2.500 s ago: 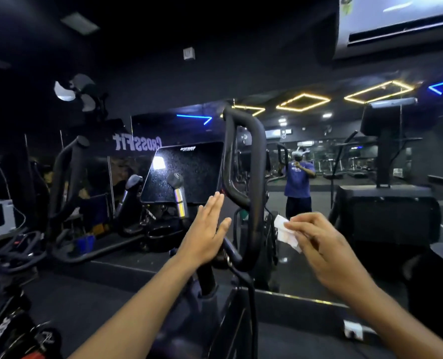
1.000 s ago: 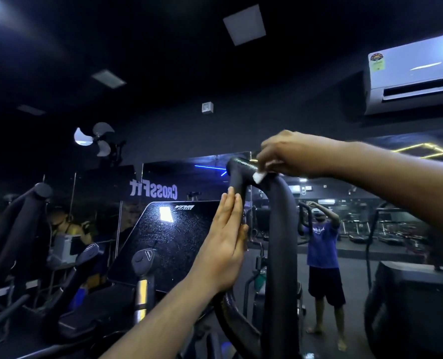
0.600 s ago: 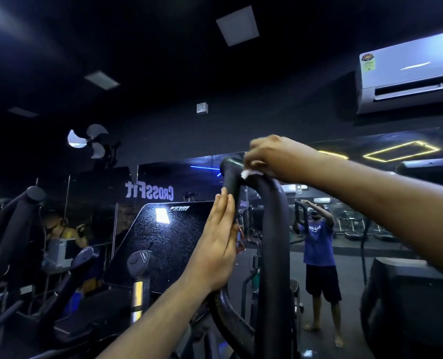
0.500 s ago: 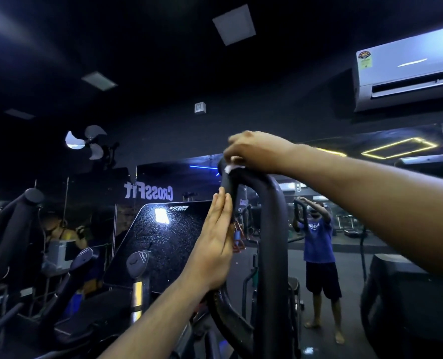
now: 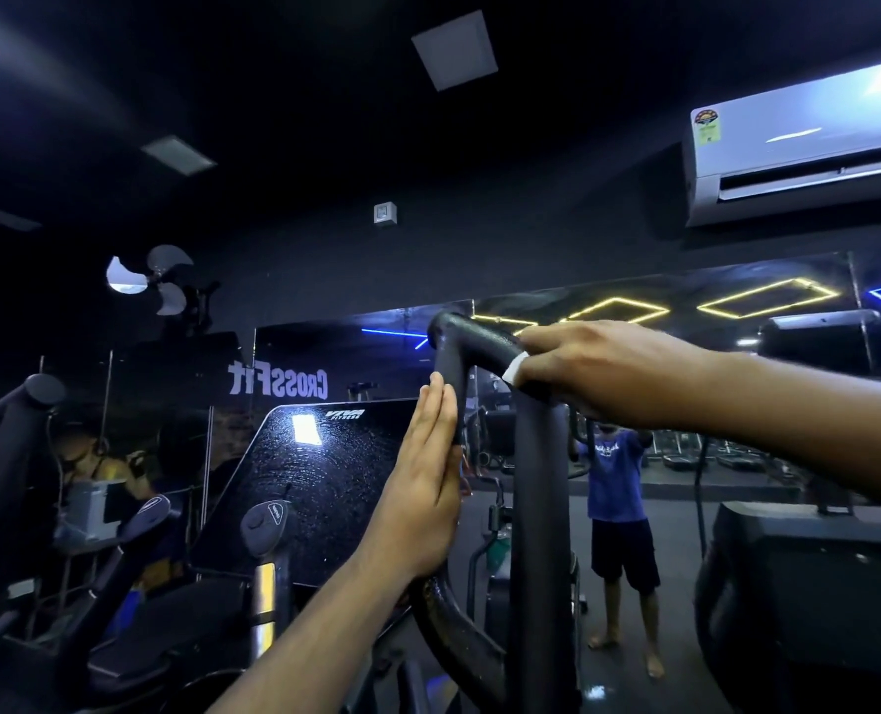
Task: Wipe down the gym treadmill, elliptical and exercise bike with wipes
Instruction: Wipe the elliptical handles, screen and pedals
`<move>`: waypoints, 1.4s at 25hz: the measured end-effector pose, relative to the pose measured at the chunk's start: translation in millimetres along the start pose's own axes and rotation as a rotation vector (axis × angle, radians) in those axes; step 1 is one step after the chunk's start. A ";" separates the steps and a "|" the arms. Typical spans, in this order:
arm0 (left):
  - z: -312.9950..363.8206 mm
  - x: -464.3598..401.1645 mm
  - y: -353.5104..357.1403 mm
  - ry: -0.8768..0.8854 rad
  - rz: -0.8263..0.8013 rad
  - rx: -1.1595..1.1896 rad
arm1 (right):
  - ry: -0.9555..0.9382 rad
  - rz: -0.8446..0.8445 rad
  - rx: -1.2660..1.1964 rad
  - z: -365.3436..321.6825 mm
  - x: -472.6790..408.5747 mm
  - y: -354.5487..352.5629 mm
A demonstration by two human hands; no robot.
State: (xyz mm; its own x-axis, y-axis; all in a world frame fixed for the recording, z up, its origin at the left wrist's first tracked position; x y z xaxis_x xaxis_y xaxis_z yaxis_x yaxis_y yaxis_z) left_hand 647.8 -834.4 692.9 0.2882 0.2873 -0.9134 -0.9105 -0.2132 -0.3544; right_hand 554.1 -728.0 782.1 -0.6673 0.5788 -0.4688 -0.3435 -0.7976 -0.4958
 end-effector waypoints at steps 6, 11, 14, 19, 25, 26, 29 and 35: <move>1.2 1.2 0.5 -0.023 -0.008 -0.011 | 0.036 0.177 -0.137 42.2 -53.6 -51.2; 2.2 1.7 -0.1 -0.036 -0.020 -0.025 | 0.032 -0.006 0.000 17.9 -102.9 -13.2; 2.0 2.3 -0.3 -0.036 -0.022 -0.011 | 0.060 -0.097 -0.070 20.9 -93.7 2.8; 1.7 1.6 -2.1 -0.009 0.002 0.007 | 0.125 -0.118 -0.181 16.3 -28.4 4.0; 1.3 1.5 0.8 -0.010 -0.016 -0.023 | 0.206 0.018 -0.324 18.7 14.2 -19.4; 0.7 1.0 0.2 -0.011 -0.008 -0.004 | 0.237 0.110 -0.309 32.0 8.4 -29.0; 1.2 1.0 0.3 -0.018 -0.003 0.042 | 0.281 0.148 -0.303 42.7 -6.6 -22.3; 1.4 0.8 1.7 -0.031 -0.027 0.045 | 0.206 0.112 -0.266 -3.7 19.8 9.4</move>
State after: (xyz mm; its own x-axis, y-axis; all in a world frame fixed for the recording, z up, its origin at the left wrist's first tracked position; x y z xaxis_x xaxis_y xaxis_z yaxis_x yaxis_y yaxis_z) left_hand 646.0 -833.2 691.8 0.3040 0.3215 -0.8968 -0.9152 -0.1630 -0.3686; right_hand 540.2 -723.4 765.4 -0.5341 0.5341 -0.6553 -0.0738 -0.8017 -0.5932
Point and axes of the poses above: each hand's wrist, its own x-axis away from the middle knuckle, its own y-axis out of the palm, z = x × y, the point moved 10 cm from there along -x, towards the middle knuckle, and after that the axes turned 1 degree about y, right-handed, at the moved point
